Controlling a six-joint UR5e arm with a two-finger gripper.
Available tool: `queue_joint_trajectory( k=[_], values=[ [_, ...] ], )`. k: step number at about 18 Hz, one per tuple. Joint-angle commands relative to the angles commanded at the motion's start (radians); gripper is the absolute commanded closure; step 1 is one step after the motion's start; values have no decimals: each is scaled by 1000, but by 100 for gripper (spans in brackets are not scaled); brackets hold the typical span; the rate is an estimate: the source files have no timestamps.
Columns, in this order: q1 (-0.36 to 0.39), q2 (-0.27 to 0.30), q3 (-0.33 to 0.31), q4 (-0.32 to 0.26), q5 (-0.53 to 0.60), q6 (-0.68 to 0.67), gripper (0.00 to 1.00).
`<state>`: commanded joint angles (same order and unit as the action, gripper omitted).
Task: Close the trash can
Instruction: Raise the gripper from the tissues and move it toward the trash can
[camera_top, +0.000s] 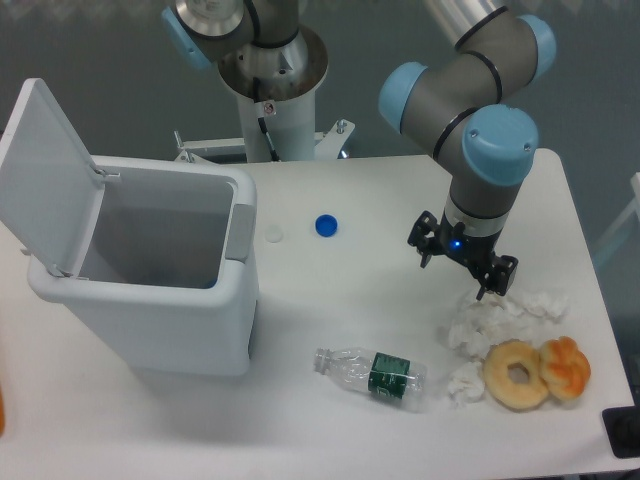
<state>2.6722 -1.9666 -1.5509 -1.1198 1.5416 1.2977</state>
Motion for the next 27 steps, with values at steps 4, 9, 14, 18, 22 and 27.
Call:
queue_joint_trajectory(
  k=[4,9,14,18,22,27],
  values=[
    [-5,3,0,0,0,-2,0],
    [-43,-9,2,18,25,-121,0],
    [-60,-2,-15,34,17,-302,0],
    [-71,30,-14,51,3,-353,0],
    [-69,106,-5,40,-35,-409,18],
    [-74,239,-5,-6,-130,-514,71]
  ],
)
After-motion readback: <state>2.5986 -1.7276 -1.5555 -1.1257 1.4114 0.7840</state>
